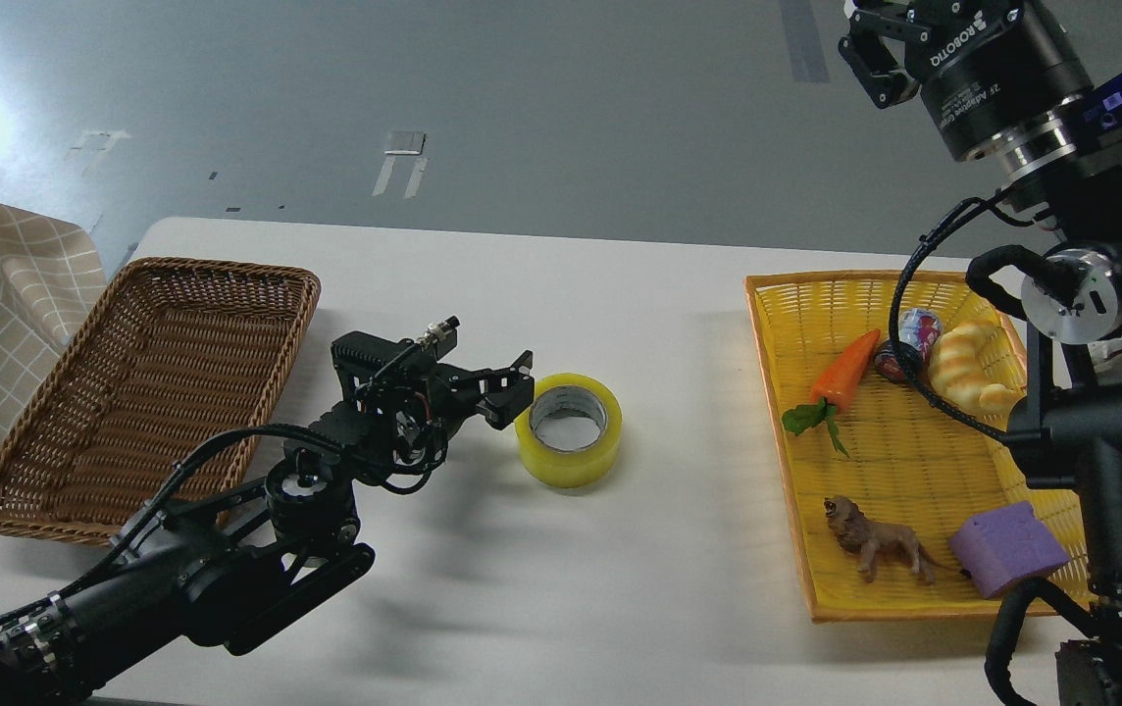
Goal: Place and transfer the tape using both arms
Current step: 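Lower the left gripper toward the tape roll on the table, then grasp the tape roll's rim with the left gripper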
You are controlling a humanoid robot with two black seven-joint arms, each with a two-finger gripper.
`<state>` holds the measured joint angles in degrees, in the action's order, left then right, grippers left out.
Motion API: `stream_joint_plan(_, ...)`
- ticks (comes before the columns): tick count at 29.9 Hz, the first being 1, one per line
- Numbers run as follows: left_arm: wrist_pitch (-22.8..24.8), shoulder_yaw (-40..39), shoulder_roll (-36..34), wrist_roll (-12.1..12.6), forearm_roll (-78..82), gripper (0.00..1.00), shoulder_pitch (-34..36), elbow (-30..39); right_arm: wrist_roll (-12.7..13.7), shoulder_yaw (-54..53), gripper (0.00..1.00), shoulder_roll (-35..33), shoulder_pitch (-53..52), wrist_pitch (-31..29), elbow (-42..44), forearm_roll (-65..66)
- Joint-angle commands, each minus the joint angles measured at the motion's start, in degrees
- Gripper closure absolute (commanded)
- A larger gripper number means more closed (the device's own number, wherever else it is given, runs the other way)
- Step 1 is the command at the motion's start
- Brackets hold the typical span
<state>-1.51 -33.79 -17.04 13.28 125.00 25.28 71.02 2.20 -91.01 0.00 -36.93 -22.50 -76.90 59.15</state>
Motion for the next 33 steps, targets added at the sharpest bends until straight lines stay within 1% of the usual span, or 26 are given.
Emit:
stream_joint_plan(1, 0.01, 0.04, 0.42, -0.09, 0.0, 0.04, 0.03, 0.44, 0.0, 0.13, 0.0, 0.0, 0.19, 0.0, 0.08, 0.0)
stream_joint_plan(7, 0.01, 0.04, 0.34, -0.27, 0.0, 0.04, 0.47, 1.58, 0.0, 0.39, 0.0, 0.0, 0.46, 0.0, 0.17, 0.0)
stream_joint_plan(11, 0.1, 0.83, 0.25, -0.71, 0.0, 0.04, -0.05, 4.13, 0.0, 0.66, 0.0, 0.0, 0.37, -0.09, 0.78, 0.0)
stream_joint_plan(14, 0.1, 2.24, 0.34, -0.71, 0.0, 0.04, 0.03, 4.13, 0.08, 0.66, 0.0, 0.0, 0.46, -0.09, 1.05, 0.09)
stream_joint_plan(24, 0.19, 2.59, 0.51, -0.71, 0.0, 0.04, -0.58, 2.29, 0.0, 0.66, 0.0, -0.52, 0.81, 0.0, 1.4, 0.09)
stream_joint_plan(33, 0.98, 2.77, 2.45, -0.71, 0.0, 0.04, -0.49, 1.32, 0.08, 0.66, 0.0, -0.53, 1.86, 0.0, 1.49, 0.18)
